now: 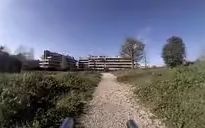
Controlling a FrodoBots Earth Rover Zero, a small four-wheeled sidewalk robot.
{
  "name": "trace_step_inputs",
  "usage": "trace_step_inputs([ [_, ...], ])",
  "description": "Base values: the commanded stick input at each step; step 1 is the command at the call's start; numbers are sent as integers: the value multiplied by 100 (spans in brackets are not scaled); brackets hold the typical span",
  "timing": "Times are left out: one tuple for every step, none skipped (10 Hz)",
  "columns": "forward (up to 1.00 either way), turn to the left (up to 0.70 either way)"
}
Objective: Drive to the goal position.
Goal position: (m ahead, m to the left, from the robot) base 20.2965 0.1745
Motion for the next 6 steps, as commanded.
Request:
trace_step_inputs([
  [50, 0],
  [50, 0],
  [50, 0],
  [50, -10],
  [50, -25],
  [50, -6],
])
